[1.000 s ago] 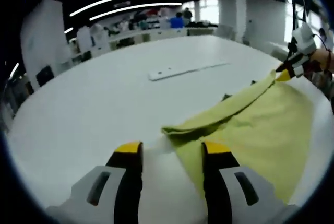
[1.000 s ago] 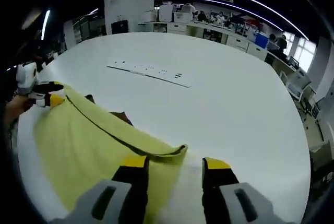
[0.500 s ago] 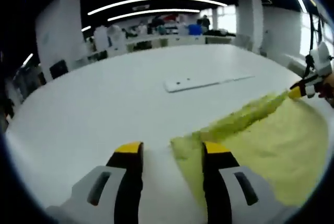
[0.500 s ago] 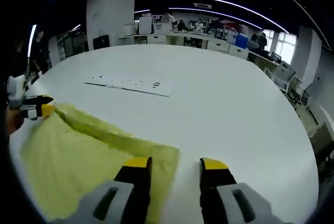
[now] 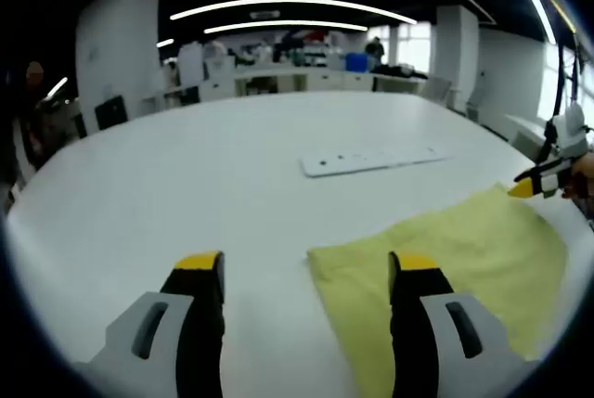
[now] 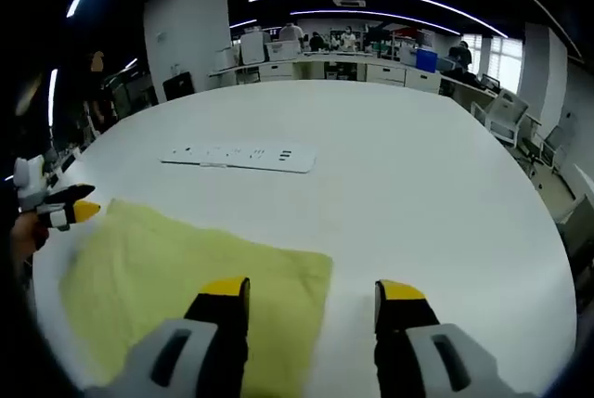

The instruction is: Fold the garment on the visible template until the final outline fits inside the template.

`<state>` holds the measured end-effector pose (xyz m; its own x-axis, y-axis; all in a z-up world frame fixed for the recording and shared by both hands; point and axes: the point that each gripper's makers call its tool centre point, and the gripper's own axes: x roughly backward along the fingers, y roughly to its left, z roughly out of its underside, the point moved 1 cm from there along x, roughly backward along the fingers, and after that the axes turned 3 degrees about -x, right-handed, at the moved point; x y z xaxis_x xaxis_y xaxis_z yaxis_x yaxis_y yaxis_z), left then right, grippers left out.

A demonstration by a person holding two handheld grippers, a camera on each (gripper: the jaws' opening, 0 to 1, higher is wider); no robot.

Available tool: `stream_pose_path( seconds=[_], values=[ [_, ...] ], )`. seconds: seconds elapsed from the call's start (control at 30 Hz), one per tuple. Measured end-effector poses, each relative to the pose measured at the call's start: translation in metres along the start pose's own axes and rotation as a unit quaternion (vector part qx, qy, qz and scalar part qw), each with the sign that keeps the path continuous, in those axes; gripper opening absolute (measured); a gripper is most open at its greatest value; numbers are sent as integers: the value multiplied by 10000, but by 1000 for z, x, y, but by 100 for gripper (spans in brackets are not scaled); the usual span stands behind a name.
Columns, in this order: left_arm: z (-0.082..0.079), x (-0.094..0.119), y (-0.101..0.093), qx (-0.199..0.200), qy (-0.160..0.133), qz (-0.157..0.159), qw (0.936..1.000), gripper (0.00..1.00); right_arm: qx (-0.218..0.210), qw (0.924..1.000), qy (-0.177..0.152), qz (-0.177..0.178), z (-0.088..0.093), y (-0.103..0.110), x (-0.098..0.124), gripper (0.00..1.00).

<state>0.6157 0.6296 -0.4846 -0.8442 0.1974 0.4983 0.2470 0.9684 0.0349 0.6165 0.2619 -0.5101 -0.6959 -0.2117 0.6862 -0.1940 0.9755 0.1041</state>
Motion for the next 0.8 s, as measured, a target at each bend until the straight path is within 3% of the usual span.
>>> stream_pose_path(
  seconds=[0.27,0.5,0.8],
  values=[
    [2,29,-4,-60,113,285,9995,87,10,9990,156,-424,6,27,30,75],
    [17,63,-8,36,183,509,9985,95,97,9969,222,-754,19,51,55,85],
    [37,93,-22,39,241,740,9970,97,420,9965,280,-668,44,53,86,89]
  ],
)
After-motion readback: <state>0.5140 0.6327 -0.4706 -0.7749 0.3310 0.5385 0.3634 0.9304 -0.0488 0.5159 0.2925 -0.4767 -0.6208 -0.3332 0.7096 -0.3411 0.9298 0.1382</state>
